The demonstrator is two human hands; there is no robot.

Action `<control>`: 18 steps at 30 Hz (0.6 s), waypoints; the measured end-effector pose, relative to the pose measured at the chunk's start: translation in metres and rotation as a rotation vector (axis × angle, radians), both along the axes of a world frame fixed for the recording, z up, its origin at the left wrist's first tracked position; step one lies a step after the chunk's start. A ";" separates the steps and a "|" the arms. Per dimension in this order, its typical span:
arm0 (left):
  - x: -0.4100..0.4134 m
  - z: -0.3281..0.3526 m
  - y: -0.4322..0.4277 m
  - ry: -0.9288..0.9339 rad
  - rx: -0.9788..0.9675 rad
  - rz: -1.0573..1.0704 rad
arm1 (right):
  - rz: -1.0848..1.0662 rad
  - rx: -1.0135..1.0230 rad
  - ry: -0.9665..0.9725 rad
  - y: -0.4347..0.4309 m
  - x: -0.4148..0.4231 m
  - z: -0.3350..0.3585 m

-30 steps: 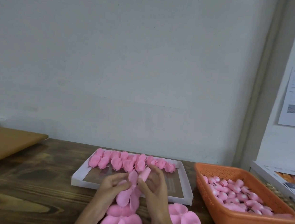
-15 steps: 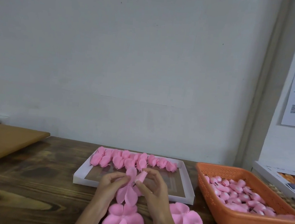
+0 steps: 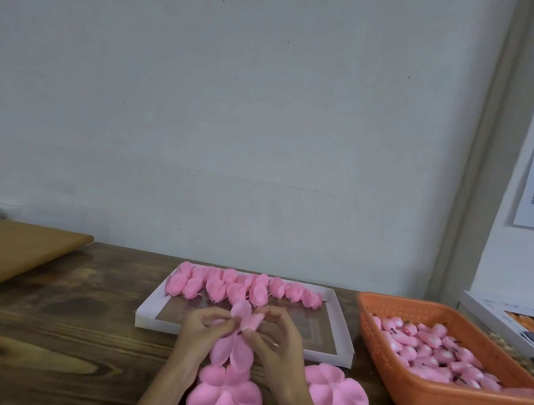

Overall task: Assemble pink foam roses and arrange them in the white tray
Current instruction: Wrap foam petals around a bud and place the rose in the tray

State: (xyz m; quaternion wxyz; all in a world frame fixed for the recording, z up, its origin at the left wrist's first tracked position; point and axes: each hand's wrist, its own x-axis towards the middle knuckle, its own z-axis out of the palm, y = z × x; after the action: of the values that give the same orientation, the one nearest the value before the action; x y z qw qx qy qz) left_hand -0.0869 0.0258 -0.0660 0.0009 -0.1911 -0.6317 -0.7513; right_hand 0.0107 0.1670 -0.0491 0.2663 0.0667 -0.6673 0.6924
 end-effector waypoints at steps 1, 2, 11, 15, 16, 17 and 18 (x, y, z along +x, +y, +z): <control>-0.001 0.000 0.000 -0.001 -0.002 -0.002 | 0.005 0.000 0.002 0.000 0.000 0.000; -0.001 -0.001 0.000 -0.006 0.000 -0.003 | 0.008 0.000 0.002 0.000 0.000 -0.001; -0.003 -0.002 0.003 -0.039 0.004 -0.008 | -0.040 0.066 -0.006 -0.001 0.002 -0.001; -0.003 -0.003 0.005 0.004 -0.032 -0.023 | -0.081 0.099 0.007 -0.004 0.003 0.001; -0.003 -0.003 0.005 0.017 -0.036 -0.033 | -0.094 0.088 0.012 -0.005 0.004 0.002; -0.003 -0.003 0.005 0.025 -0.034 -0.040 | -0.106 0.068 0.016 -0.006 0.004 0.003; -0.003 -0.003 0.005 0.029 -0.031 -0.044 | -0.115 0.049 0.020 -0.006 0.004 0.004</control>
State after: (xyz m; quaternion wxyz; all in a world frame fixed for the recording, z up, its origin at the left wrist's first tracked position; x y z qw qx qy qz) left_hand -0.0901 0.0308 -0.0694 -0.0094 -0.2160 -0.6386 -0.7385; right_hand 0.0149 0.1613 -0.0450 0.3105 0.0418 -0.6842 0.6585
